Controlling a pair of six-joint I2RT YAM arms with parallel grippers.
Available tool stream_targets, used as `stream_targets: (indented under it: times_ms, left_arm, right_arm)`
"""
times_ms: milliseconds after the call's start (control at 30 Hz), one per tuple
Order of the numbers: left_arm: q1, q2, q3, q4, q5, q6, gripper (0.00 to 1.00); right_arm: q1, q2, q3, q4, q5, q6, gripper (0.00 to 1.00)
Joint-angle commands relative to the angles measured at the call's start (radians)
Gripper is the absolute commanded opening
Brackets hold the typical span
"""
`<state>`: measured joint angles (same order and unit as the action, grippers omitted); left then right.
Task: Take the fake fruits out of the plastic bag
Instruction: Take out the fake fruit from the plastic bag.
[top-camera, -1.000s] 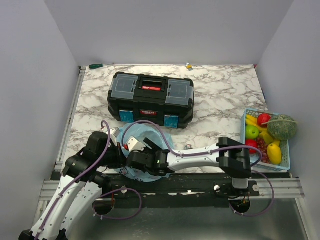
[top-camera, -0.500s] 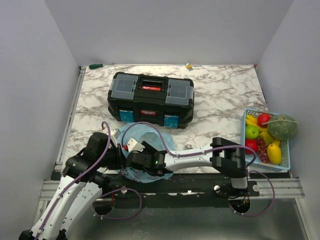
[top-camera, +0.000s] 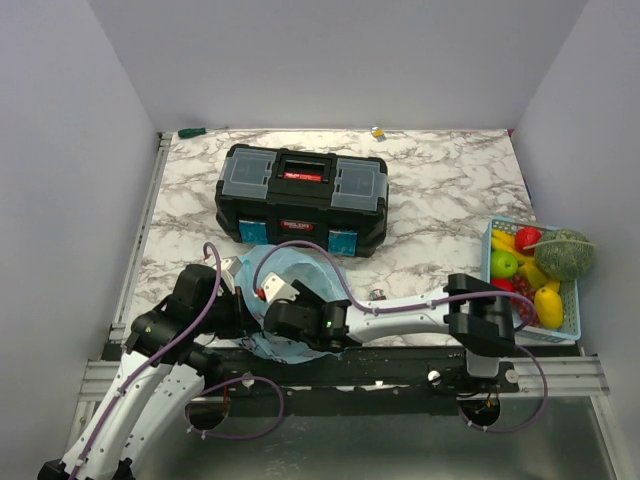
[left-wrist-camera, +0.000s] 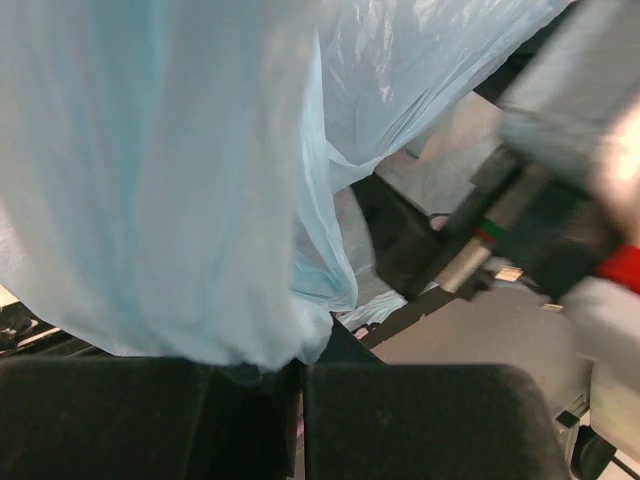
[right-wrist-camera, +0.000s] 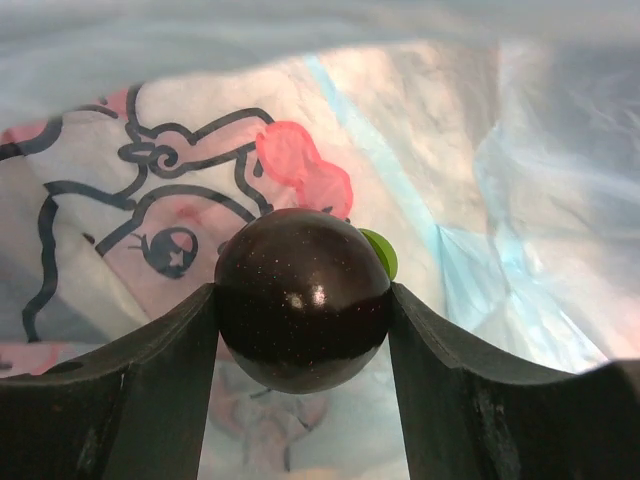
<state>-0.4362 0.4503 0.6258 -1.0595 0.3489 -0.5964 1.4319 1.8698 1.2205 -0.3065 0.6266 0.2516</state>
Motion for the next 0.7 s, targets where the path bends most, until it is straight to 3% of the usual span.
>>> stream_targets:
  times_ms: [0, 667]
  left_arm:
    - [-0.006, -0.003, 0.005, 0.021, 0.018, -0.011, 0.0]
    - [-0.006, 0.004, 0.003, 0.021, 0.016, -0.012, 0.0]
  right_arm:
    - [0.004, -0.117, -0.057, 0.056, -0.024, -0.019, 0.01]
    - [0.003, -0.552, -0.103, 0.215, -0.194, -0.03, 0.01]
